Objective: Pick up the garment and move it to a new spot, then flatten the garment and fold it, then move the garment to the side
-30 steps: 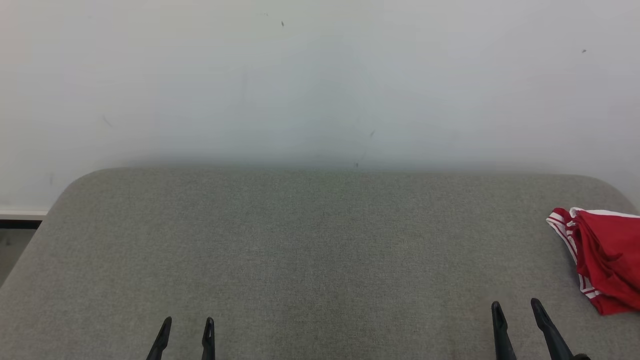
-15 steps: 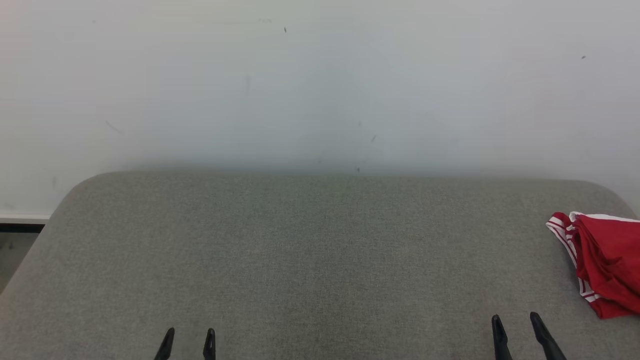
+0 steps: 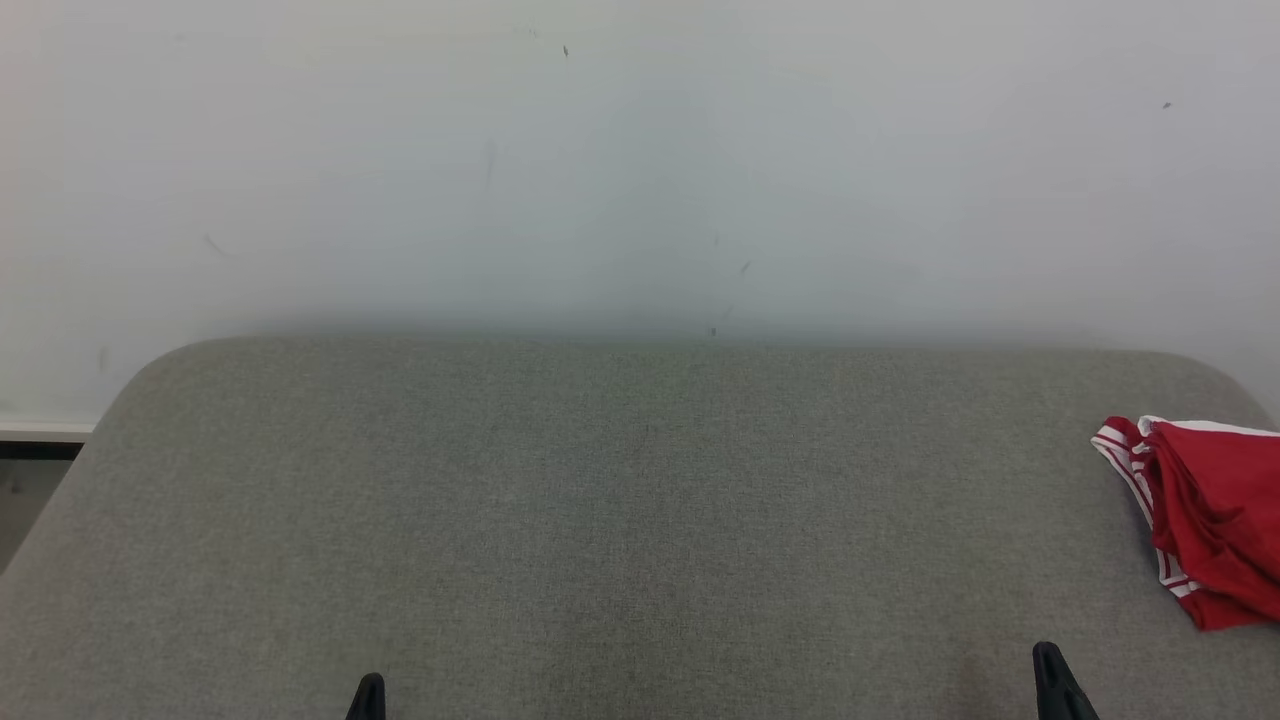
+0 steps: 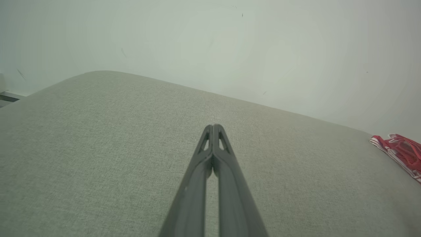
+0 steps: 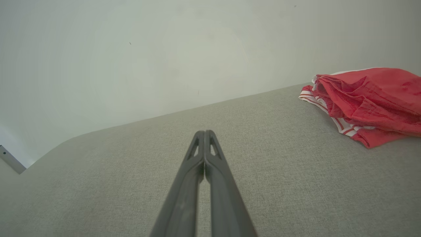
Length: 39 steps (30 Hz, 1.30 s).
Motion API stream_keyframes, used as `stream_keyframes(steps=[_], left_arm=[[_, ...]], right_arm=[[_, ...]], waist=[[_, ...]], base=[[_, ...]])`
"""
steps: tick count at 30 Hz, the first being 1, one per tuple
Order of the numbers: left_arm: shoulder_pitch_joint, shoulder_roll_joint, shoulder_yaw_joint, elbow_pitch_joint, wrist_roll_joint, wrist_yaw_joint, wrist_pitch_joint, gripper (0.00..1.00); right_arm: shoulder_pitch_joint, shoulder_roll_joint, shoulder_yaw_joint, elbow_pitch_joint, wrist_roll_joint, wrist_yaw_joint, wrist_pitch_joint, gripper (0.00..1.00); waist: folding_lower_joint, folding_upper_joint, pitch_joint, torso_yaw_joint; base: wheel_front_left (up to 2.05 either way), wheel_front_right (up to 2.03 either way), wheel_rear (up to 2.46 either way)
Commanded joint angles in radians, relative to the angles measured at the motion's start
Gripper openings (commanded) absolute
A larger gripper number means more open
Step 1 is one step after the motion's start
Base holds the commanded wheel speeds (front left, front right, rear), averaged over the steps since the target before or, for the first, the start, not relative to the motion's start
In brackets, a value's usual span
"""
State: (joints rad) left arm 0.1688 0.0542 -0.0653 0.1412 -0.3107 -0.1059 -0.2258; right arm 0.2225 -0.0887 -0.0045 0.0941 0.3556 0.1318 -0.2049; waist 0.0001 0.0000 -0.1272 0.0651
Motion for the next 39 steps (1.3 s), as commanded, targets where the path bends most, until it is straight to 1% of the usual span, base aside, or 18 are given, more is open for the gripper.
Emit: stream_keyframes(steps=[1, 20, 27, 28, 39], left_arm=[[-0.039, -0.001, 0.004, -0.009, -0.044, -0.004, 0.007, 0.0], [-0.123, -0.002, 0.014, 0.039, -0.368, -0.009, 0.065, 0.0], [-0.15, -0.002, 0.016, 0.054, -0.471, -0.011, 0.083, 0.0], [-0.15, -0.002, 0.016, 0.054, -0.471, -0.011, 0.083, 0.0], [-0.187, -0.002, 0.02, 0.075, -0.618, -0.014, 0.109, 0.0]], right_arm=[[-0.034, -0.002, -0.012, -0.007, 0.044, 0.0, 0.011, 0.0], [-0.123, 0.003, -0.069, 0.045, 0.351, 0.0, 0.111, 0.0], [-0.151, 0.006, -0.088, 0.062, 0.449, -0.001, 0.145, 0.0], [-0.151, 0.006, -0.088, 0.062, 0.449, -0.001, 0.145, 0.0], [-0.192, 0.01, -0.116, 0.086, 0.586, -0.001, 0.192, 0.0]], waist=[[0.0, 0.0, 0.002, -0.001], [0.0, 0.0, 0.024, -0.012], [0.0, 0.0, 0.033, -0.016], [0.0, 0.0, 0.033, -0.016], [0.0, 0.0, 0.046, -0.022]], base=[[0.0, 0.0, 0.0], [0.0, 0.0, 0.0], [0.0, 0.0, 0.0], [0.0, 0.0, 0.0], [0.0, 0.0, 0.0]])
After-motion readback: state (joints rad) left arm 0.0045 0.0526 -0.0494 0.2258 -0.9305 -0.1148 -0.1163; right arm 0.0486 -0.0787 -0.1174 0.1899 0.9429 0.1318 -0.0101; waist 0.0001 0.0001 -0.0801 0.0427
